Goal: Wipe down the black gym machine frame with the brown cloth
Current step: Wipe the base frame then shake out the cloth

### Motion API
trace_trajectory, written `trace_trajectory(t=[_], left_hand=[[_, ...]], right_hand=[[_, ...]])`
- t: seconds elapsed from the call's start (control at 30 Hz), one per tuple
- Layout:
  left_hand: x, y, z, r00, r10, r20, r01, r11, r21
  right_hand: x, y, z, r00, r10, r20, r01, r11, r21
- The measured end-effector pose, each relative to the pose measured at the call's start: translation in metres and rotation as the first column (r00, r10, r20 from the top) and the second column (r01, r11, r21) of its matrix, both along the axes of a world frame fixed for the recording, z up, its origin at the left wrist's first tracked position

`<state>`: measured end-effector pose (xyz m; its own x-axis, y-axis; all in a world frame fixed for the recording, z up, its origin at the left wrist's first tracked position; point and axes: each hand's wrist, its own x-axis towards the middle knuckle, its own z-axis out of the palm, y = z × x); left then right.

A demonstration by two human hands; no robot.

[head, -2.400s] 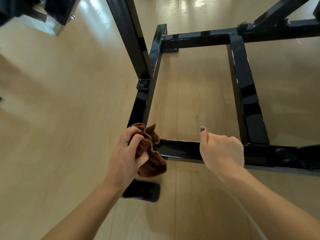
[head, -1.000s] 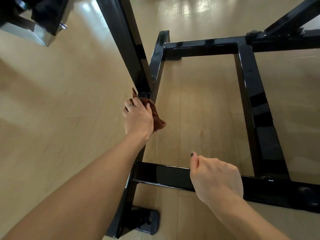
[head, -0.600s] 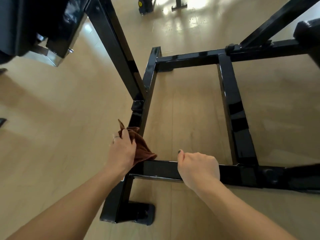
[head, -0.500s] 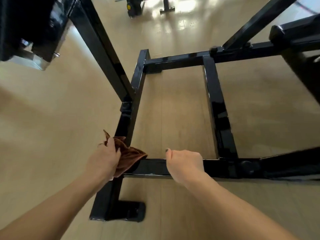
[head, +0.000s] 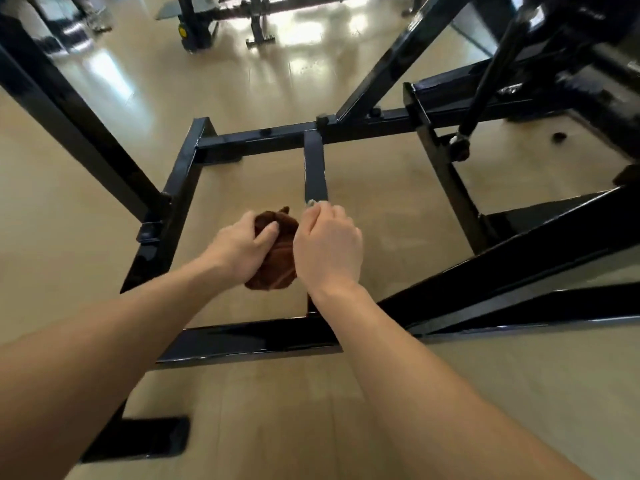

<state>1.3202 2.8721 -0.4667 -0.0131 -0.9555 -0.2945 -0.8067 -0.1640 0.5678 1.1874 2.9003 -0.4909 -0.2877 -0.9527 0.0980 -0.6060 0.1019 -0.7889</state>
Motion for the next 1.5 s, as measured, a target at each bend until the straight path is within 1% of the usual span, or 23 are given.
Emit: trace_trajectory(t=[0.1,0.2,0.27,0.33,0.43,0.5,0.6,0.67,0.77,0.83,0.87,0.93,1.0,1.07,1.1,1.2,1.3,1.37,1.4,1.43,1.5], left_hand=[[-0.047,-0.003,0.008,0.999,-0.025,-0.031,0.023,0.997,-0.074],[-0.082,-0.003,0.020,0.996,-0.091,-0.023,0.086,0.985,-0.147],[-0.099,-0.008,0.027,0.993,-0.121,-0.012,0.118,0.978,-0.171],[-0.113,-0.016,0.034,0.984,-0.175,0.032,0.177,0.969,-0.170],[-0.125,-0.029,0.043,0.965,-0.240,0.104,0.255,0.952,-0.168],[-0.129,-0.035,0.041,0.962,-0.249,0.111,0.268,0.940,-0.212],[-0.129,-0.033,0.028,0.969,-0.248,0.015,0.242,0.929,-0.279],[-0.126,-0.031,0.020,0.962,-0.271,-0.033,0.247,0.916,-0.316],[-0.131,-0.033,0.019,0.947,-0.312,-0.083,0.262,0.893,-0.366],[-0.144,-0.036,0.021,0.922,-0.371,-0.108,0.298,0.860,-0.414],[-0.152,-0.037,0.020,0.904,-0.415,-0.100,0.333,0.832,-0.443],[-0.170,-0.036,0.016,0.848,-0.525,-0.075,0.431,0.764,-0.480],[-0.189,-0.035,0.010,0.777,-0.622,-0.098,0.503,0.708,-0.496],[-0.205,-0.036,0.004,0.701,-0.706,-0.106,0.574,0.645,-0.504],[-0.212,-0.035,0.003,0.656,-0.751,-0.081,0.625,0.600,-0.499],[-0.229,-0.027,0.004,0.521,-0.853,0.009,0.760,0.460,-0.460],[-0.243,-0.021,0.001,0.397,-0.912,0.106,0.839,0.313,-0.445],[-0.247,-0.026,-0.002,0.363,-0.903,0.230,0.859,0.229,-0.459],[-0.245,-0.031,-0.005,0.353,-0.901,0.254,0.863,0.207,-0.461],[-0.241,-0.036,-0.008,0.339,-0.903,0.263,0.862,0.186,-0.472],[-0.225,-0.042,-0.016,0.297,-0.916,0.269,0.855,0.130,-0.502]], right_hand=[[-0.026,-0.001,0.011,0.981,-0.077,0.177,0.072,0.997,0.035],[-0.043,0.001,0.021,0.906,-0.173,0.386,0.167,0.985,0.051],[-0.050,0.002,0.028,0.847,-0.241,0.474,0.245,0.968,0.055],[-0.054,0.001,0.034,0.805,-0.272,0.526,0.284,0.957,0.061],[-0.056,0.001,0.031,0.822,-0.262,0.505,0.273,0.961,0.054],[-0.059,-0.001,0.024,0.830,-0.275,0.485,0.279,0.958,0.065],[-0.063,-0.003,0.017,0.816,-0.289,0.501,0.292,0.954,0.073],[-0.067,-0.003,0.017,0.824,-0.288,0.488,0.301,0.952,0.055],[-0.079,-0.002,0.019,0.866,-0.288,0.408,0.317,0.948,-0.004],[-0.088,0.006,0.022,0.888,-0.325,0.327,0.368,0.926,-0.080],[-0.093,0.012,0.024,0.889,-0.347,0.298,0.398,0.908,-0.130],[-0.099,0.028,0.027,0.873,-0.385,0.300,0.455,0.863,-0.218],[-0.104,0.043,0.029,0.855,-0.428,0.292,0.507,0.810,-0.295],[-0.106,0.054,0.030,0.846,-0.495,0.199,0.532,0.746,-0.400],[-0.107,0.058,0.028,0.836,-0.528,0.152,0.535,0.719,-0.444],[-0.111,0.068,0.029,0.809,-0.579,0.100,0.539,0.665,-0.516],[-0.116,0.081,0.028,0.756,-0.653,-0.040,0.512,0.629,-0.585],[-0.120,0.087,0.025,0.679,-0.732,-0.058,0.563,0.569,-0.599],[-0.120,0.089,0.023,0.639,-0.766,-0.069,0.585,0.542,-0.603],[-0.119,0.089,0.020,0.619,-0.780,-0.090,0.588,0.536,-0.606],[-0.116,0.087,0.014,0.608,-0.780,-0.149,0.565,0.557,-0.609]])
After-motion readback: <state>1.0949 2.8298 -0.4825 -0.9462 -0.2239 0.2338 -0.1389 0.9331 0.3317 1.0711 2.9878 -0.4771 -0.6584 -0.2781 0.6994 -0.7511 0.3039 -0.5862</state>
